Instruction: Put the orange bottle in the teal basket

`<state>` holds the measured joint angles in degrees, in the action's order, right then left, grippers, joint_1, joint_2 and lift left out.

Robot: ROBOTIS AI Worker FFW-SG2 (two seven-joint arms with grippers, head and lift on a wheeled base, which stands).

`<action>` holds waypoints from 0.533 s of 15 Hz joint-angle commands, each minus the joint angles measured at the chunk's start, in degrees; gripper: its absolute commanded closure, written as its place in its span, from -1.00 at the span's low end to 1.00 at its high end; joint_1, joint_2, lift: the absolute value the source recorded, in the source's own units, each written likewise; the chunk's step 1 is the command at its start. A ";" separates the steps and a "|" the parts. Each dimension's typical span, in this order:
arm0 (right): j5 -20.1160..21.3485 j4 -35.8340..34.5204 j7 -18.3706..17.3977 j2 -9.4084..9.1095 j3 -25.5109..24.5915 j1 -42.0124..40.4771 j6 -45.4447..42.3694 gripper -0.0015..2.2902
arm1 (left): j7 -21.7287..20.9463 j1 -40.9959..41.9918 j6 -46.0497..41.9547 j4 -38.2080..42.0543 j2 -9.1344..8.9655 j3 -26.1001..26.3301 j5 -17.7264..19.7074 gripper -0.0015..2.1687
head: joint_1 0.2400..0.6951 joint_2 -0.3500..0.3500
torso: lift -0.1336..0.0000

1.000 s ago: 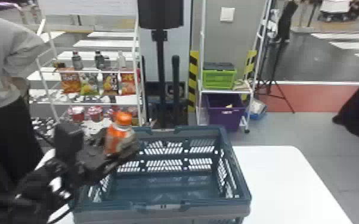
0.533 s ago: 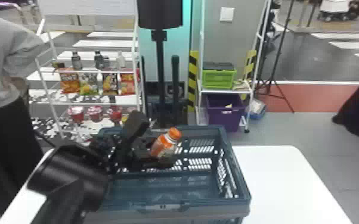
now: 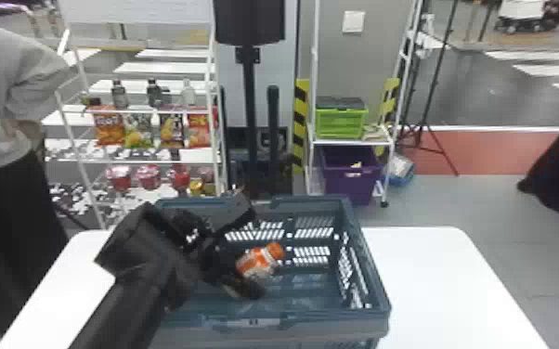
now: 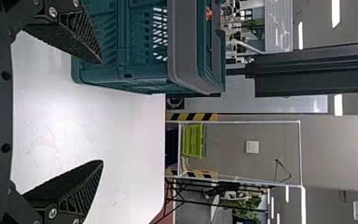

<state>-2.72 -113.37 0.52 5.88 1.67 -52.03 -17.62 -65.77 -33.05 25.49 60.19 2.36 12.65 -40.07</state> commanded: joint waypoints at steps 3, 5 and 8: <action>0.09 -0.27 0.00 -0.07 0.09 -0.18 0.00 -0.88 | -1.38 -2.81 -0.39 -7.45 -0.96 1.94 -7.66 -0.46 | 0.14 0.00 | 1.00; 0.35 -0.36 -0.08 -0.07 0.18 -0.35 0.00 -0.88 | -1.99 -3.33 -0.74 -9.12 -0.96 3.18 -8.89 -0.46 | 0.14 0.00 | 1.00; 0.61 -0.62 -0.08 -0.25 0.35 -0.71 0.00 -0.88 | -1.91 -3.33 -1.09 -10.53 -1.04 4.32 -10.56 -0.46 | 0.14 0.00 | 1.00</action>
<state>-2.29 -113.89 0.44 5.69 1.88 -52.54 -17.62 -67.74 -36.36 24.47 50.28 1.31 16.44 -50.04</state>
